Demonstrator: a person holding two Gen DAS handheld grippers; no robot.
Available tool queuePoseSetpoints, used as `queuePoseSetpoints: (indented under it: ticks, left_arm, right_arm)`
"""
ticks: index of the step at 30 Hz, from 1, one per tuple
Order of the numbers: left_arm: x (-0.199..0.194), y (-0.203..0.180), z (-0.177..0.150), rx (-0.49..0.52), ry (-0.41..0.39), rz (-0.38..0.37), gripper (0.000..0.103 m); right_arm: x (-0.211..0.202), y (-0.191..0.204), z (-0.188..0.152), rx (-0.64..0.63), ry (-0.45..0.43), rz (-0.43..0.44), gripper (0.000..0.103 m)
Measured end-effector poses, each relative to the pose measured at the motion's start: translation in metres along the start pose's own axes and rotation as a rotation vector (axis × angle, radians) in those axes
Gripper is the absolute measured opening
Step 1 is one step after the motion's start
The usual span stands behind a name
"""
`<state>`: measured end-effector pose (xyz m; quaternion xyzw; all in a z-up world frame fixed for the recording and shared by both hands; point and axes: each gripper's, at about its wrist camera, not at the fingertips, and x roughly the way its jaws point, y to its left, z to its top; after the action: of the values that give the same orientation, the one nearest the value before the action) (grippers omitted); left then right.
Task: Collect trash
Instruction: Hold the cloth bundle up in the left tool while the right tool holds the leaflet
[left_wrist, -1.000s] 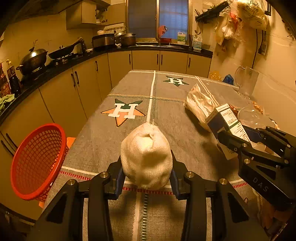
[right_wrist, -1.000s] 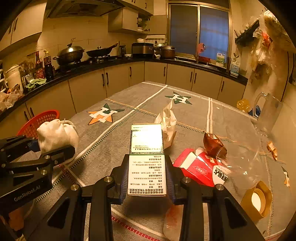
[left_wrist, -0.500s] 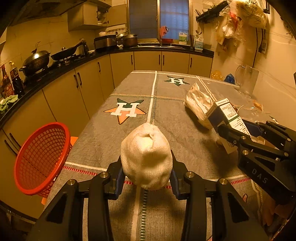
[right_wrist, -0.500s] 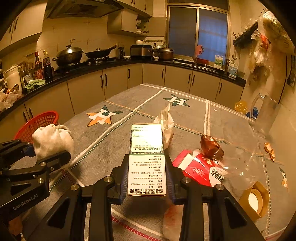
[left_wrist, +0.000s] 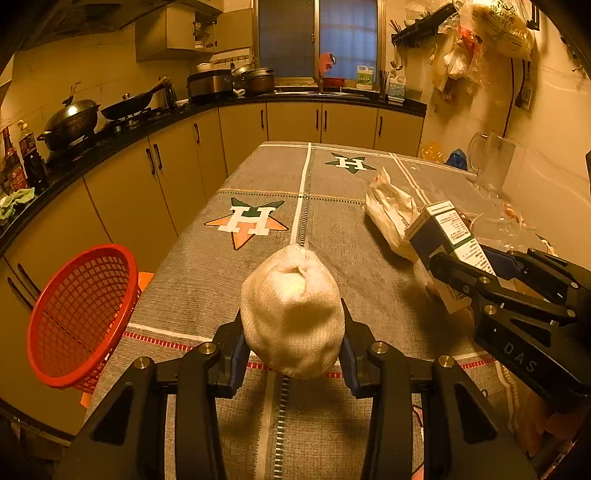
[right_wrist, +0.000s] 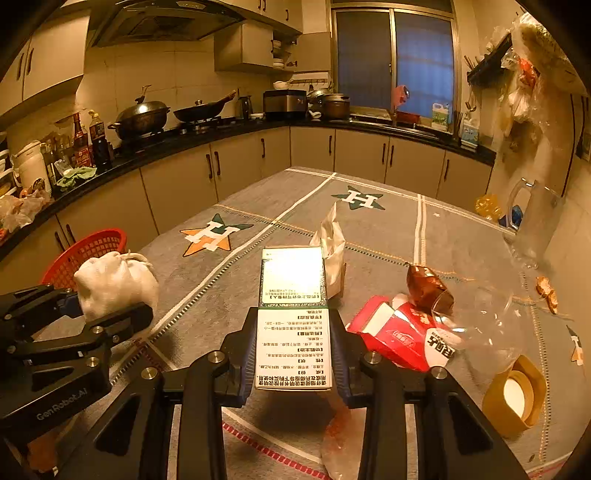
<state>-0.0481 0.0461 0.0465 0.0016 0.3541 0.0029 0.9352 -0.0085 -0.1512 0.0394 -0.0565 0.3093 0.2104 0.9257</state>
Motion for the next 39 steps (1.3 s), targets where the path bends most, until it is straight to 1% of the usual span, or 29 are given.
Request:
queuePoseSetpoints:
  ticks: [3, 6, 13, 24, 29, 33, 35, 39]
  left_arm:
    - [0.001, 0.002, 0.0, -0.004, -0.004, -0.005, 0.04]
    - [0.001, 0.007, 0.0, -0.013, -0.001, -0.012, 0.04]
    - [0.003, 0.014, 0.001, -0.036, 0.009, 0.002, 0.04]
    - [0.001, 0.012, 0.002, -0.024, 0.013, 0.006, 0.04]
    - [0.001, 0.013, 0.001, -0.027, 0.005, -0.005, 0.04]
    - [0.0, 0.015, -0.002, -0.018, 0.005, -0.01, 0.04]
    - [-0.001, 0.017, -0.003, -0.019, 0.006, -0.018, 0.04]
    - [-0.005, 0.021, -0.004, -0.023, -0.002, -0.025, 0.04]
  right_arm:
    - [0.0, 0.002, 0.0, 0.002, -0.001, 0.027, 0.038]
    - [0.001, 0.005, -0.001, -0.013, -0.001, 0.019, 0.038]
    - [0.004, 0.009, -0.003, -0.033, 0.01, 0.007, 0.038]
    - [-0.001, 0.012, -0.002, -0.041, -0.009, 0.007, 0.038]
    - [0.0, 0.009, -0.001, -0.032, -0.004, 0.01, 0.038]
    - [0.002, 0.006, 0.0, -0.003, 0.017, 0.036, 0.038]
    - [-0.001, 0.004, 0.0, 0.02, 0.022, 0.054, 0.038]
    - [-0.012, 0.002, -0.002, 0.042, 0.013, 0.049, 0.038]
